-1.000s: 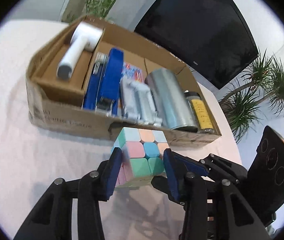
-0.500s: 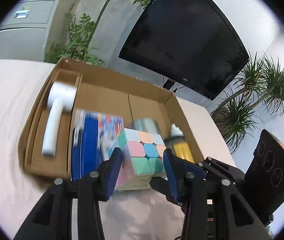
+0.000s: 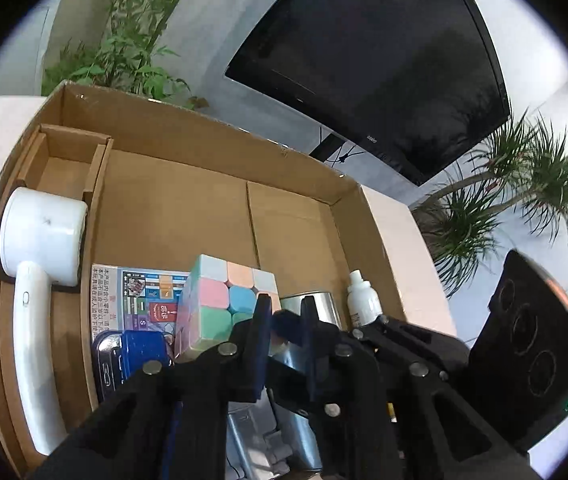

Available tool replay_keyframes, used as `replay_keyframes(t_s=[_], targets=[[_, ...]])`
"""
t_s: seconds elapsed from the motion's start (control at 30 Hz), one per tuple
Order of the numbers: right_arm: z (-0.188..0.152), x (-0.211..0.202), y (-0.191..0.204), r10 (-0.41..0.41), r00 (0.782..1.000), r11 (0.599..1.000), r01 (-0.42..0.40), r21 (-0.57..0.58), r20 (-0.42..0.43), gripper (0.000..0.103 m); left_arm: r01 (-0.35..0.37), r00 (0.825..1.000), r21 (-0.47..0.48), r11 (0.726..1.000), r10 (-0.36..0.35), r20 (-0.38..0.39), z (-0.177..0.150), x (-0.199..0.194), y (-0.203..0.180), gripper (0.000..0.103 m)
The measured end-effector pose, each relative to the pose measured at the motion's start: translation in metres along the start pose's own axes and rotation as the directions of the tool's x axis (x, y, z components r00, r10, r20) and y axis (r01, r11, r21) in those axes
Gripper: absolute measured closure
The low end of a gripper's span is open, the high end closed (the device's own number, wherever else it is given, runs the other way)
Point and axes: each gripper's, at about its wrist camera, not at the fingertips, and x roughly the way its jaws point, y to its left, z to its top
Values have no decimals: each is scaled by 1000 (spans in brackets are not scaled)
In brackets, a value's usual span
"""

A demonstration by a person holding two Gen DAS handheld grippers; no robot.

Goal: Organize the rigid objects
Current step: 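Set the Rubik's cube in the box beside the hair dryer, release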

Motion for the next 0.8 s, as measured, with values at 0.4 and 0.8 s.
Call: replay_keyframes(t_s=[0.4,0.8], targets=[[-6,13,-15,-42,997,999,44,30,-60,77,-98,995,0,995,98,31,-4,-12,11,90],[-72,-79,32,-246,960,969,245,30,135,1,-557,782,194,808,430,452,-96,-99,-52,13]])
